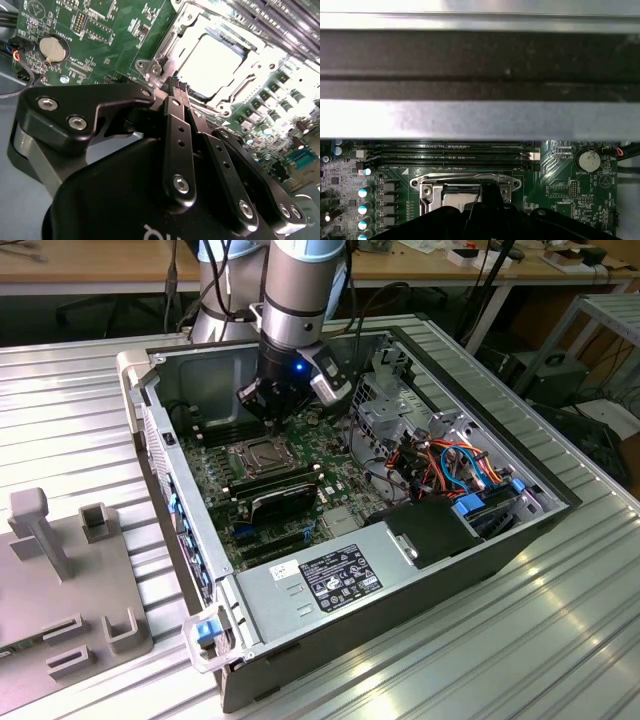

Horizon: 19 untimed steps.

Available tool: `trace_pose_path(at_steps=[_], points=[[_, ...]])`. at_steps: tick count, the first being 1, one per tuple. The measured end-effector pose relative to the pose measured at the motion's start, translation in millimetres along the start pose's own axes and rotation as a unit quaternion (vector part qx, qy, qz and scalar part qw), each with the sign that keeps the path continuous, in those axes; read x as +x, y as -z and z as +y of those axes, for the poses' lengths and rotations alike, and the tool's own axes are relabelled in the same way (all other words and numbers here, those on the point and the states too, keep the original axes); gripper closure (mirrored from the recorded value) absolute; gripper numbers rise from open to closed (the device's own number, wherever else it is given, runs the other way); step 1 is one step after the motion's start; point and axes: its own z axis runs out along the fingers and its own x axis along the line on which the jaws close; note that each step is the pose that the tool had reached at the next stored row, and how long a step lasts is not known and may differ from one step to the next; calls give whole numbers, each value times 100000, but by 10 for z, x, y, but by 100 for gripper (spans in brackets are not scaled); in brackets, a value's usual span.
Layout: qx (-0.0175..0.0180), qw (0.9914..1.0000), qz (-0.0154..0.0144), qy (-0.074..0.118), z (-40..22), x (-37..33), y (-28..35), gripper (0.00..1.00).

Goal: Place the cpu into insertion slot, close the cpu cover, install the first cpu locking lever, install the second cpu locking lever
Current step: 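Install the second cpu locking lever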

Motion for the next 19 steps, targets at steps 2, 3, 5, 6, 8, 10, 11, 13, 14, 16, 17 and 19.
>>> trace_pose_path(at_steps=[2, 3, 5, 6, 8, 10, 11, 13, 14, 16, 17, 19], points=[[0, 100000, 40, 0, -29, 0, 9, 89], [4, 100000, 61, -4, -44, 0, 14, 89], [0, 100000, 97, -3, -67, 0, 24, 89], [3, 100000, 127, -5, -88, 0, 36, 89], [-1, 100000, 174, -7, -125, 1, 48, 89], [-2, 100000, 255, -4, -160, 1, 49, 89], [4, 100000, 298, -8, -187, 1, 50, 89], [-1, 99999, 339, -12, -254, 1, 51, 89], [2, 99999, 352, -12, -300, 1, 53, 89], [-5, 99999, 402, -6, -352, 1, 54, 89], [4, 99999, 498, -12, -357, 1, 74, 89], [4, 99997, 773, -16, -360, 1, 132, 89]])
